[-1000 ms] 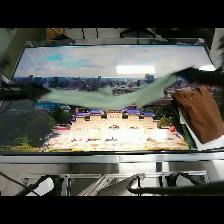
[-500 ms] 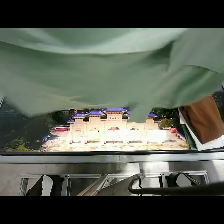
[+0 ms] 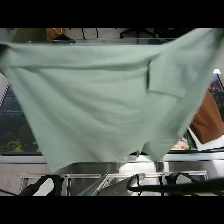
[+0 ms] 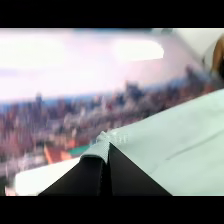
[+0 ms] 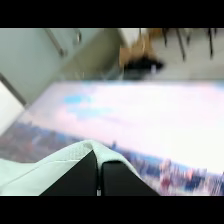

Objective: Fold the shirts.

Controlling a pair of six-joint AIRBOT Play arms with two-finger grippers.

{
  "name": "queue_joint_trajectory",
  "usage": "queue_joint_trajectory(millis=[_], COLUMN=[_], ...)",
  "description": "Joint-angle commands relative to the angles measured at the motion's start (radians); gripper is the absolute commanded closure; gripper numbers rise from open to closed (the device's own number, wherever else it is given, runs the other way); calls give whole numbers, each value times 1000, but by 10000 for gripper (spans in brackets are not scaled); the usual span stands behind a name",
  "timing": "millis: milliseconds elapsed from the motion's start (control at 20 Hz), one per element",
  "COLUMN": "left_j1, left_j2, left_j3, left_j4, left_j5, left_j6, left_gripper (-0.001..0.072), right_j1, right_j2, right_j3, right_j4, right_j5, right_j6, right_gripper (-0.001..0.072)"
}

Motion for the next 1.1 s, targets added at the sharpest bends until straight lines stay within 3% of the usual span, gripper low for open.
queue_joint_trajectory(millis=[0, 150, 350, 550, 800, 1050], left_j1=[-135, -111, -83, -81, -84, -85], left_j2=[-229, -457, -655, -740, -790, -844], left_j3=[-169, -171, -18, 87, 87, 87], left_j4=[264, 270, 284, 294, 413, 417], left_j5=[88, 134, 92, 43, 34, 70], left_j6=[3, 3, -6, -16, -16, -16], left_gripper=[696, 697, 697, 697, 697, 696], right_j1=[148, 175, 172, 164, 163, 163], right_j2=[-187, -435, -657, -678, -687, -691], right_j3=[-227, -183, -26, -8, -10, -10], right_j4=[-129, -78, -55, -104, -357, -415], right_j5=[-150, -190, -167, -155, -122, -134], right_j6=[-76, -104, -69, -70, 21, 48], right_gripper=[692, 692, 692, 693, 692, 692])
